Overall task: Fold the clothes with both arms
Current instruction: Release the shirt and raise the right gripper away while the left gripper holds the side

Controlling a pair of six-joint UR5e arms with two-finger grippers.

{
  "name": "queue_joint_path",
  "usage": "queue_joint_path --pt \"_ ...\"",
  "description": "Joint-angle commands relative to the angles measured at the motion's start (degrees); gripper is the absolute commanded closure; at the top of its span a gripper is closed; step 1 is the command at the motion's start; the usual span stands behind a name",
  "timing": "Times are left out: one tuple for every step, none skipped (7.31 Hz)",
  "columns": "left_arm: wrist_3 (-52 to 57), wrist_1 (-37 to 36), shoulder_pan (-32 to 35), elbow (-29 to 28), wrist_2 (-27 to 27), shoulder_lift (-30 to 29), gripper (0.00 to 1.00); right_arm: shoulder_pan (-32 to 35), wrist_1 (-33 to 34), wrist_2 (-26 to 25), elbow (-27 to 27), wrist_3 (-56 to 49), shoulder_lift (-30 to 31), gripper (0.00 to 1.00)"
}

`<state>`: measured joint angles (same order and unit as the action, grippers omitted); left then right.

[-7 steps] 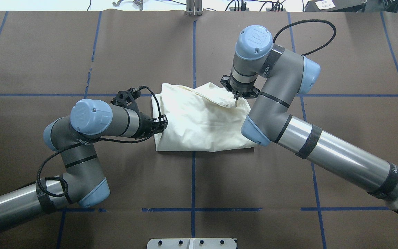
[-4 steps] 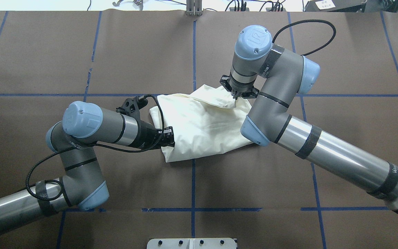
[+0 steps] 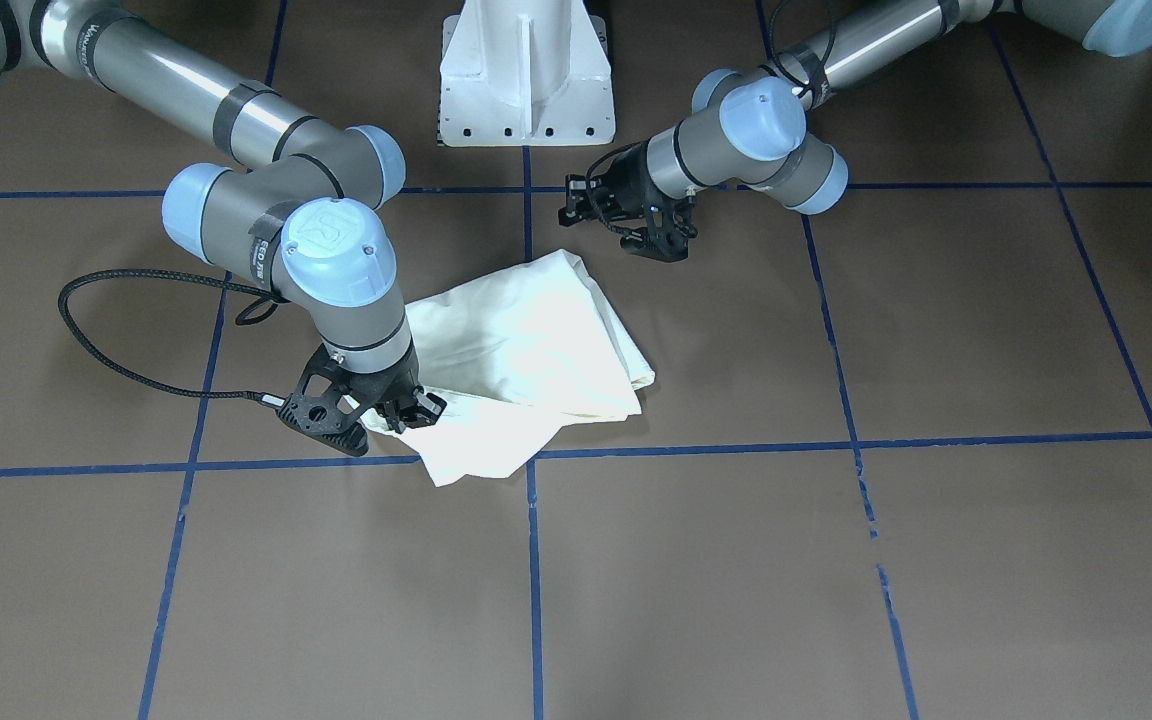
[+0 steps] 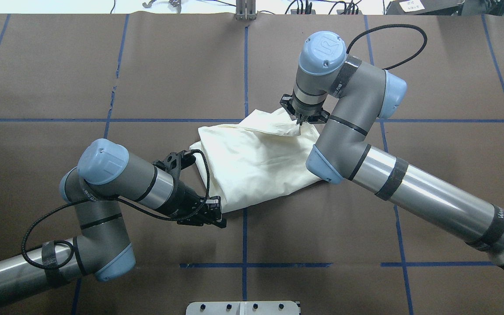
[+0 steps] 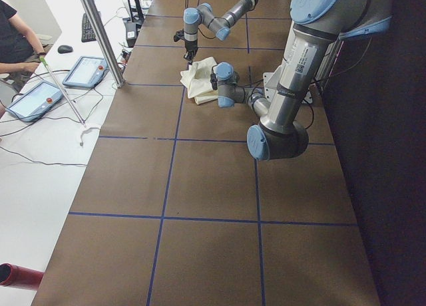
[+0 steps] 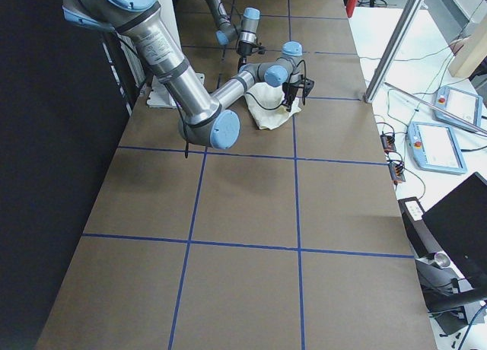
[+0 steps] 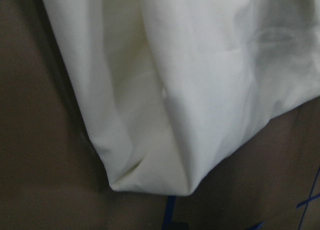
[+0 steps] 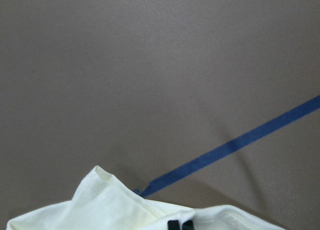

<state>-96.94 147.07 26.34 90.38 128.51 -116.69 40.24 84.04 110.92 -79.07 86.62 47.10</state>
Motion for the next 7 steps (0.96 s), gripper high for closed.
queue_joint_path --pt "-6.5 -1.6 1.0 3.0 -1.8 0.3 1.0 2.1 -0.7 0.8 -0.3 -0.5 -0.2 0.0" --pt "-6.4 -5.3 1.3 2.9 -9.0 -0.3 1.0 5.4 -1.3 4.2 -0.7 -1.3 -0.1 0.0" --pt "-6.4 -11.2 1.3 2.6 -11.8 -3.3 1.0 9.6 -1.3 10.2 -1.6 -4.4 0.7 0.0" --pt "-6.4 -17.5 1.3 1.9 -14.6 -7.1 1.0 11.8 -1.3 12.5 -2.8 -6.7 2.8 0.0" --pt "-6.4 -19.4 1.2 0.4 -15.5 -8.1 1.0 11.9 -1.3 12.1 -3.8 -7.5 4.1 0.0" --pt "-6.4 -19.6 0.6 -1.2 -18.1 -7.6 1.0 12.0 -1.3 12.0 -3.8 -7.7 4.6 0.0" --pt "-6.2 -20.1 -0.3 -1.3 -19.7 -6.3 1.0 11.9 -1.3 11.9 -3.9 -7.8 4.9 0.0"
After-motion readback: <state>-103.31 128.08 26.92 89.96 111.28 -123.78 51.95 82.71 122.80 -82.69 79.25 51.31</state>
